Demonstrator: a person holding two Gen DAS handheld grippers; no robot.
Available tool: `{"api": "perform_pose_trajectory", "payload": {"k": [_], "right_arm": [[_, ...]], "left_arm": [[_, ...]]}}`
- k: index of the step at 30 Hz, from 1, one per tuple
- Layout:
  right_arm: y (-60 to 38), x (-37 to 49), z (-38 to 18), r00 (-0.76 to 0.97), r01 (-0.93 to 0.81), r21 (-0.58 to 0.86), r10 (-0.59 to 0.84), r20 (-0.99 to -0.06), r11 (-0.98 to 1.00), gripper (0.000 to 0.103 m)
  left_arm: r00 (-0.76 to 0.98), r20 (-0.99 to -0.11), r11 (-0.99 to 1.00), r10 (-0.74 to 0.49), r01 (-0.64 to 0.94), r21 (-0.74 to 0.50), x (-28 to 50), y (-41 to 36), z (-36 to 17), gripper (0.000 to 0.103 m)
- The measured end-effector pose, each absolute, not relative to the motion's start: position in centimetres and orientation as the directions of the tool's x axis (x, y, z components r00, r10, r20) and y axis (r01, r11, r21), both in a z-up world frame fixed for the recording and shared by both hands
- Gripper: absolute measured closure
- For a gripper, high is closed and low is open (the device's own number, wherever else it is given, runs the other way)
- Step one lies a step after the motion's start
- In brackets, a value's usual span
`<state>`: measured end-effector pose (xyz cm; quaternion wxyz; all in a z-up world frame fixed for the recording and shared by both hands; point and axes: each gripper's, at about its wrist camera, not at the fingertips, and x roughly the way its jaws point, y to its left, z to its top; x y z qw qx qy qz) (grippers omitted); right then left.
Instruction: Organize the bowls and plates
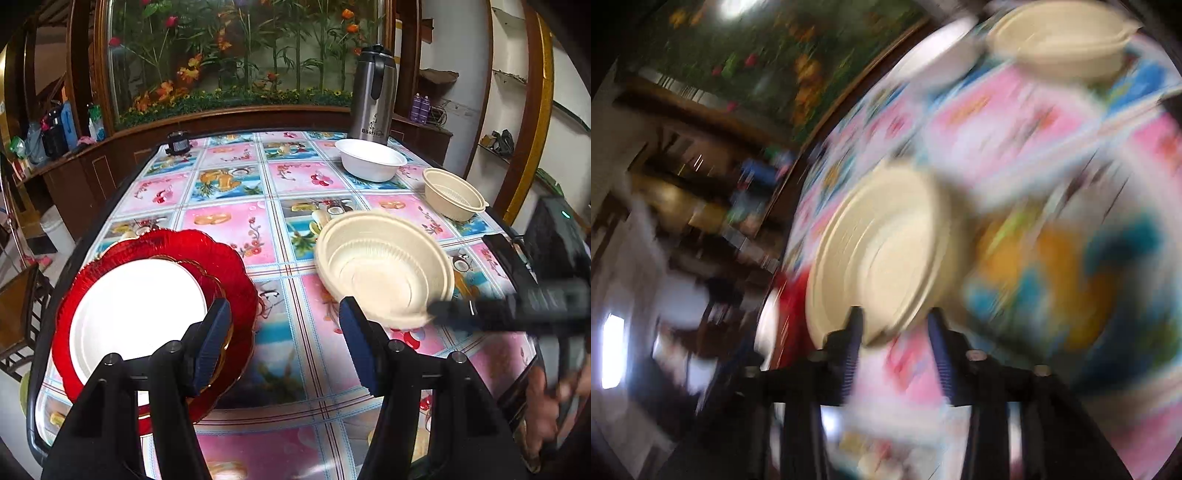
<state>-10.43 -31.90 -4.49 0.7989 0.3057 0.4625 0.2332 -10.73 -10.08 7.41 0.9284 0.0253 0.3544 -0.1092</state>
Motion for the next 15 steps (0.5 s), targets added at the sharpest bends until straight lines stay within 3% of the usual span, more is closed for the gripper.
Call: {"api": "perform_pose_trajectory", "payload": {"k": [3,9,15], "right_arm": [[-32.3,-11.3,-2.5,0.497,-0.168,0.672,0.651,-0.574,0.721,0.063],[-36.2,-7.5,0.1,0.628,-0.112,0.512,0.460,-0.628,0.852,0.062],[-36.3,-3.1,-0.4,0.599,-0.140,0.508,0.481,-0.640,0.850,0.063]], "left_arm": [[0.714,-0.671,0.973,-0.201,0.222,-0.054,-10.6,-10.0,7.2,0.043],[0.668,-0.696,0.961,-0.262,0.246,-0.126,-10.3,-10.8,6.8,0.043],[0.624,-0.727,0.957,-0.285,0.233,-0.175,-8.1,-12.0,6.7,0.043]]}}
